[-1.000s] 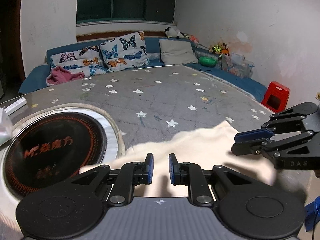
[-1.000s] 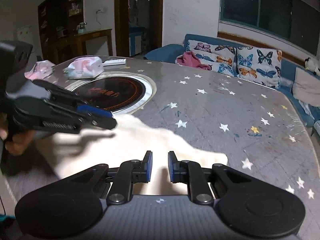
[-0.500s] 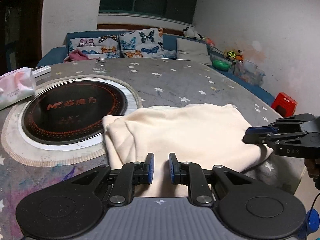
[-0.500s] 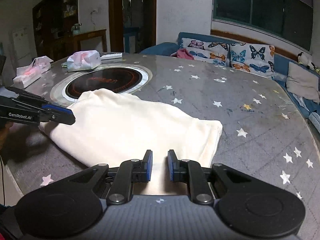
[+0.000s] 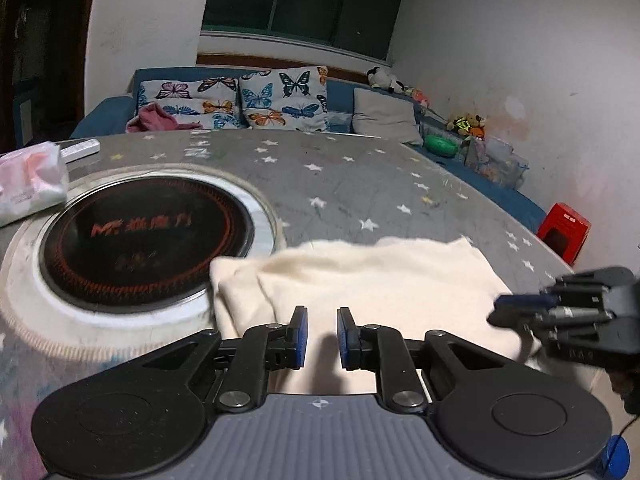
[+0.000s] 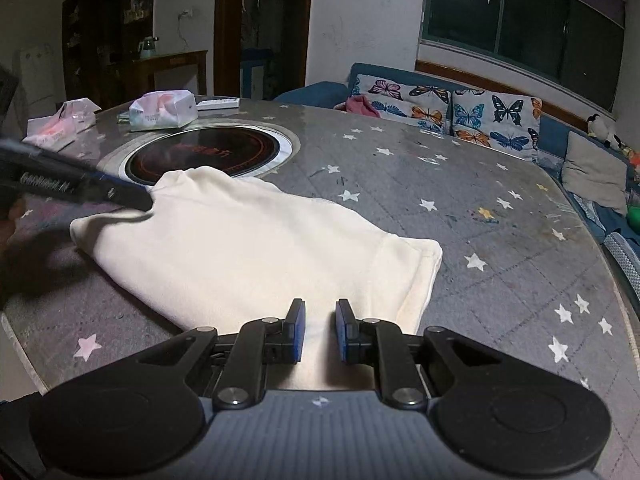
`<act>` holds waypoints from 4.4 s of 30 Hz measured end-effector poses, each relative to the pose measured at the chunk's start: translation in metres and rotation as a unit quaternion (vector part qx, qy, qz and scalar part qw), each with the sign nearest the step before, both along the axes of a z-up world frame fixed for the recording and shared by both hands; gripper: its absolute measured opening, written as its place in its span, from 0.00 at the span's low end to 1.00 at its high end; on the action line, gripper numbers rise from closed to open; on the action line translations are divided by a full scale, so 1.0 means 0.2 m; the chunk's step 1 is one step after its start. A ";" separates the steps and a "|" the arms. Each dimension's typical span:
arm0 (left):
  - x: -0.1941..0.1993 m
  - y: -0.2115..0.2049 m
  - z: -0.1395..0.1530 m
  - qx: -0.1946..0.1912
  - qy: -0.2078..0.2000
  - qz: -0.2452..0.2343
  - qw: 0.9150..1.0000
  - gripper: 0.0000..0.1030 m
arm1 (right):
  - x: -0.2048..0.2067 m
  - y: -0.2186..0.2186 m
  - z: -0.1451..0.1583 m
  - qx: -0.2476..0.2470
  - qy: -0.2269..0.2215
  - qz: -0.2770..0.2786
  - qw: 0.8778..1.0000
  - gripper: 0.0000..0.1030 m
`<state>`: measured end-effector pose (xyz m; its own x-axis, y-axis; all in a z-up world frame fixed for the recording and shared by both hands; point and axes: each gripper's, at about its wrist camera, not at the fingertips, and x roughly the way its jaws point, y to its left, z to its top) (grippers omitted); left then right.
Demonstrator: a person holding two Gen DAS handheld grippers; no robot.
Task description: Fold clothes
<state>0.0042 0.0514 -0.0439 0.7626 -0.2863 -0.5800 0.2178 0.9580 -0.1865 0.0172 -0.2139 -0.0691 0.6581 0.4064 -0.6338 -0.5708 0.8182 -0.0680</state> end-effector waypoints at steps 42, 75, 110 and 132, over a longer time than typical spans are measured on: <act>0.22 -0.09 0.06 0.023 0.017 0.000 1.000 0.18 | 0.14 0.31 0.14 0.014 0.007 0.074 0.997 0.18; -0.25 -0.03 0.01 0.033 -0.002 0.009 0.999 0.27 | -0.21 0.07 0.11 0.020 -0.004 0.006 1.000 0.28; -0.23 0.02 0.03 0.047 0.043 0.084 0.994 0.89 | -0.20 0.24 0.13 -0.008 -0.011 0.074 0.997 0.61; -0.19 0.35 0.06 -0.022 0.059 0.180 0.982 1.00 | -0.29 0.77 0.06 -0.083 -0.044 0.246 0.965 0.64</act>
<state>-0.0328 0.1215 -0.0314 0.7477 -0.0375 -0.6630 -0.1589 0.9593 -0.2335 -0.0404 -0.0595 -0.0565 0.4660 0.5806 -0.6676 -0.8730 0.4244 -0.2403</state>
